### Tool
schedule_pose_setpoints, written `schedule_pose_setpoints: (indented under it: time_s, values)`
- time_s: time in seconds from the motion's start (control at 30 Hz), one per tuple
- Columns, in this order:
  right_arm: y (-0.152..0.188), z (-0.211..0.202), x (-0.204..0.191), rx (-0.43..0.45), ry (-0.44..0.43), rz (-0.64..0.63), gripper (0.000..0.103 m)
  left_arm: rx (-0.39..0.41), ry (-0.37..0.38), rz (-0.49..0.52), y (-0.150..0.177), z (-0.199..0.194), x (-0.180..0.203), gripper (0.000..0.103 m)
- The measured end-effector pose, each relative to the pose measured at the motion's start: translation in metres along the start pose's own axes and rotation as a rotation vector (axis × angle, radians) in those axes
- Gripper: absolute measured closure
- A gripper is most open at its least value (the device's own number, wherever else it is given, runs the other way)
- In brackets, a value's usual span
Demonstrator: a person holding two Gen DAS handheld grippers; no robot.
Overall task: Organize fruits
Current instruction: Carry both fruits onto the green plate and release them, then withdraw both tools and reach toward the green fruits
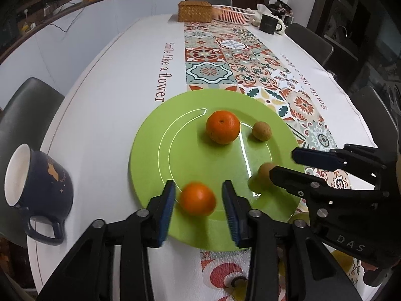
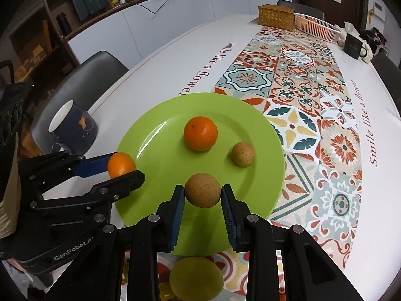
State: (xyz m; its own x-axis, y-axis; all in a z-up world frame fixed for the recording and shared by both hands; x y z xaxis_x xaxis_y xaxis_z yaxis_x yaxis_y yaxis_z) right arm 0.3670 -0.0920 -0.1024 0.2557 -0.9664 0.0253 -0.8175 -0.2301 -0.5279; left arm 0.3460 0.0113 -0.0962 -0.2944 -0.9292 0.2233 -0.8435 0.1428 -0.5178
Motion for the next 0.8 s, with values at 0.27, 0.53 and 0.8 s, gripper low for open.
schedule_pose_setpoints:
  time_s: [0.27,0.53,0.8]
  values:
    - [0.007,-0.035,0.01,0.093,0.047,0.016,0.062,0.078,-0.059,0.04,0.007,-0.04,0.011,0.048]
    - [0.025,-0.1,0.01,0.26,0.114,0.005,0.04,0.192,-0.111,0.095,0.024,-0.093,0.039,0.037]
    - [0.05,-0.148,0.013,0.35,0.133,0.031,0.033,0.275,-0.11,0.106,0.047,-0.137,0.057,0.028]
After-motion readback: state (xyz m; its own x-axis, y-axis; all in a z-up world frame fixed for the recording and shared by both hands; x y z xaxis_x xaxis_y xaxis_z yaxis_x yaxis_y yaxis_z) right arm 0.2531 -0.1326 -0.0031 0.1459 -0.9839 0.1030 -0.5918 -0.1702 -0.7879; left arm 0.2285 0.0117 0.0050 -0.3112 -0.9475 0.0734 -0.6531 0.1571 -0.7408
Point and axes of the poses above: each gripper's, at about its wrist camera, not at the fingertips, and z roughly the way its jaws point, x to its right, y to its underside, the point moved 6 cm from there along z, roughly the way its jaws point, and after that the axes turned 12 degrees about y, right-handed, at the moved point
